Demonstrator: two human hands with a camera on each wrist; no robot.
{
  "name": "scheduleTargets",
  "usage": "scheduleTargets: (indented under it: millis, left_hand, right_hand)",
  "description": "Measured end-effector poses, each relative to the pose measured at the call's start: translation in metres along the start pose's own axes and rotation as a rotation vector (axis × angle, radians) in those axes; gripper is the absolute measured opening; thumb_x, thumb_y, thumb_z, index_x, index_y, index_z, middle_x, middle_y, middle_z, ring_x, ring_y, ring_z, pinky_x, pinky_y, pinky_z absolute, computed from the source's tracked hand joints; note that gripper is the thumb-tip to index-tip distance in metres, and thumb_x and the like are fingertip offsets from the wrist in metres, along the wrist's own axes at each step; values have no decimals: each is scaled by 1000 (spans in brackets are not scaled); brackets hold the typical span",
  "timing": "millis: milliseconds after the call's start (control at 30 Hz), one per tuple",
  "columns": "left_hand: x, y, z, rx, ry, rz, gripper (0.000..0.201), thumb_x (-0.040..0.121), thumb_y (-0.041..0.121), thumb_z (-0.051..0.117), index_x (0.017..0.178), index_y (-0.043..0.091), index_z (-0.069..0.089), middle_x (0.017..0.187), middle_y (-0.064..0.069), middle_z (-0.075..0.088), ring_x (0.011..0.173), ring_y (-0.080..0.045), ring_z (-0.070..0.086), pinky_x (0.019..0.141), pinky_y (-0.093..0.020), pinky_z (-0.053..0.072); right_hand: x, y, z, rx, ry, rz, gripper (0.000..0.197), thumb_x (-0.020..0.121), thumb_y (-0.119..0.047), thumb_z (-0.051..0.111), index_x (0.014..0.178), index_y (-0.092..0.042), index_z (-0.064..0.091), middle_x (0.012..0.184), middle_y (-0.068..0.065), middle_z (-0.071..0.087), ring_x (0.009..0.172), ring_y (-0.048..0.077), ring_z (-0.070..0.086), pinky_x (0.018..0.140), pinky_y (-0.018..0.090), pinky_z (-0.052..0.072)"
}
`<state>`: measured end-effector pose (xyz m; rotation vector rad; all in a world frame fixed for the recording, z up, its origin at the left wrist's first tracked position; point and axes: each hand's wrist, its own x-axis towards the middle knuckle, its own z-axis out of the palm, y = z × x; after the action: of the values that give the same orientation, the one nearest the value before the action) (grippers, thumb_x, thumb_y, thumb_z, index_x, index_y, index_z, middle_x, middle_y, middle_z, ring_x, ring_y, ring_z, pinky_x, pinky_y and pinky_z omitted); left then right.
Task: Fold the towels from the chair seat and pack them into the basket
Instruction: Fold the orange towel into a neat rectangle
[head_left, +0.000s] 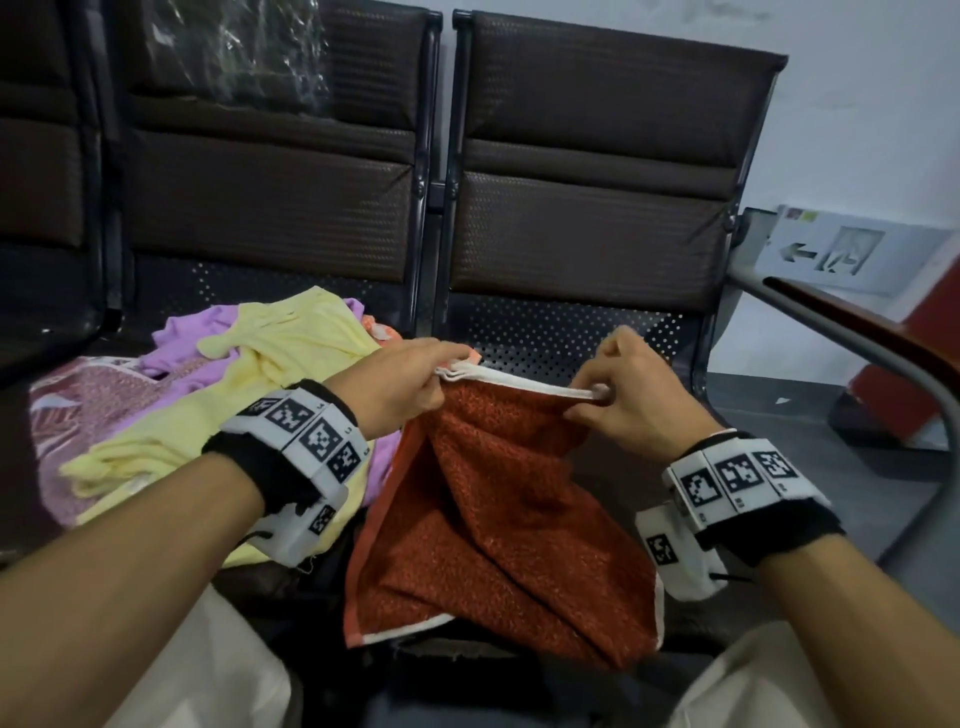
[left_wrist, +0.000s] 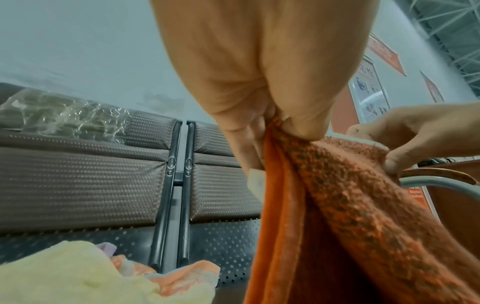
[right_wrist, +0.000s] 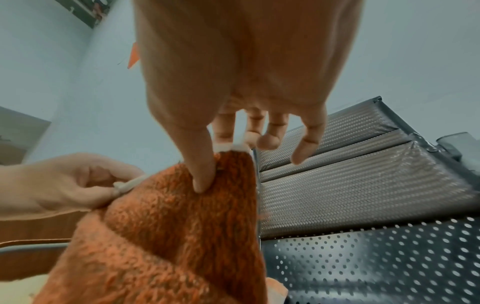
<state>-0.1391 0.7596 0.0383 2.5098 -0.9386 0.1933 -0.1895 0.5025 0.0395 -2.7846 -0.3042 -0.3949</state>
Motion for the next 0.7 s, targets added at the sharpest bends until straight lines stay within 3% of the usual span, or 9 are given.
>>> scheduleTargets:
  millis: [33, 100, 167, 233, 367, 500, 600, 700]
  left_hand:
    - [-3, 1, -1, 11, 13, -4, 44, 84, 0, 47, 126, 14, 55, 112, -6, 61, 102, -18, 55, 80, -14, 29]
    - [-9, 5, -6, 12, 94, -38, 31, 84, 5, 48, 112, 14, 60, 95, -1, 62, 91, -19, 56, 78, -24, 33]
    - [-15, 13, -13, -22, 186, -70, 19, 85, 9, 48, 100, 15, 59, 80, 5, 56, 79, -21, 54, 70, -30, 37]
    - [-16, 22, -22, -71, 254, -88, 13, 86, 13, 48, 95, 17, 57, 72, 5, 53, 70, -21, 51, 64, -31, 38]
    - [-6, 36, -52, -131, 377, -88, 11, 87, 14, 48, 91, 17, 58, 70, 2, 55, 67, -22, 51, 60, -30, 33]
    - [19, 37, -91, -158, 493, -114, 14, 86, 14, 49, 92, 16, 61, 83, -8, 65, 80, -27, 59, 64, -27, 32]
    - [44, 33, -107, -99, 447, -157, 18, 86, 14, 50, 100, 12, 61, 95, -17, 67, 91, -34, 60, 69, -31, 39]
    - [72, 36, -117, -19, 368, -184, 23, 87, 14, 48, 107, 11, 59, 101, -23, 66, 95, -39, 60, 79, -40, 47]
  right_hand:
    - [-3, -1, 1, 35, -3, -19, 16, 78, -31, 74, 87, -24, 64, 98, -7, 40, 86, 9, 50, 84, 28, 43]
    - [-7, -4, 1, 112, -23, -20, 15, 85, -27, 66, 86, -21, 53, 97, -4, 48, 85, 12, 53, 76, 22, 41]
    - [-10, -10, -2, 181, -16, 66, 16, 89, -29, 61, 84, -25, 47, 80, -6, 57, 73, 11, 54, 61, 21, 36]
    - [-8, -15, -11, 286, 95, 127, 17, 88, -29, 64, 80, -28, 49, 73, -11, 56, 67, 2, 52, 57, 17, 35]
    - [13, -32, -49, 433, 329, 113, 10, 82, -26, 71, 80, -30, 63, 73, -15, 62, 70, 2, 58, 61, 8, 40]
    - [46, -49, -85, 488, 471, 85, 13, 82, -33, 71, 78, -20, 69, 78, -6, 69, 81, 10, 64, 75, 26, 47]
    - [68, -50, -98, 386, 473, 104, 21, 83, -36, 70, 87, -16, 74, 86, 0, 73, 86, 10, 64, 74, 23, 42]
    - [84, -43, -108, 345, 492, 146, 16, 84, -29, 70, 93, -18, 75, 93, 1, 74, 96, 14, 64, 84, 23, 43]
